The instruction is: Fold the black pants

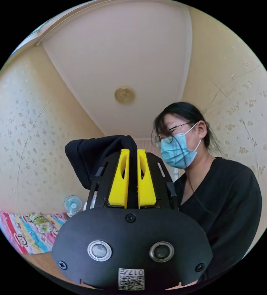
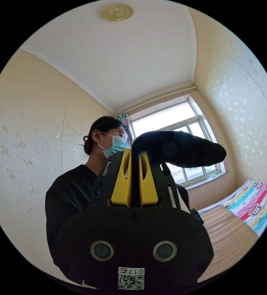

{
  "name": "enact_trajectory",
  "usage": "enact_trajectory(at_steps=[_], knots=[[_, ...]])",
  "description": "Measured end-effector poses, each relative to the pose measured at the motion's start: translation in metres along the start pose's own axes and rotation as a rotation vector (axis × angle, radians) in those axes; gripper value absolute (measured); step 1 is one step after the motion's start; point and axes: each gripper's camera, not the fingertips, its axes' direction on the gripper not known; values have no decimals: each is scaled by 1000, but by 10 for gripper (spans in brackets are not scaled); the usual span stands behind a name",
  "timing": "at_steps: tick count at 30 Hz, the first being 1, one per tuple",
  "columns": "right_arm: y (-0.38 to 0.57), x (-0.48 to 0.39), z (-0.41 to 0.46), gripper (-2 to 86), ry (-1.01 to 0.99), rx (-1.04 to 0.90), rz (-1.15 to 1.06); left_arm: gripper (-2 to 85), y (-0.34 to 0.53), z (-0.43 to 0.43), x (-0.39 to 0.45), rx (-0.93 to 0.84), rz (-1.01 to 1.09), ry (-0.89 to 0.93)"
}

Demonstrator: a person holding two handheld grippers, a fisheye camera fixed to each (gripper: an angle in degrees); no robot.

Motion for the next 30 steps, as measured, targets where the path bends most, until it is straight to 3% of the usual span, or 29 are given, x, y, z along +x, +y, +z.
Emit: enact_trajectory(at_steps=[5,7,9,14,20,24,30], knots=[[10,-15,1,5,170,29,73,45,22,35,-10,-25,-213,-99],[15,-4,-3,4,232,23,128,45,32,45,-22,-70,-200,-175],[20,32,-12,4,398,35,259,45,45,55,-50,-107,-248,-233],[15,154,-22,8,791,-27,468,45,104,87,-213,-233,-648,-398],[-19,362,-39,55,1048,-143,571,84,164,111,-470,-506,-822,-713],[43,452,-53,66,1430,-370,783,88,249,66,-536,-588,-909,-894],[239,473,-67,66,1215,-675,1111,100,513,-13,-506,-1067,-1296,-918]])
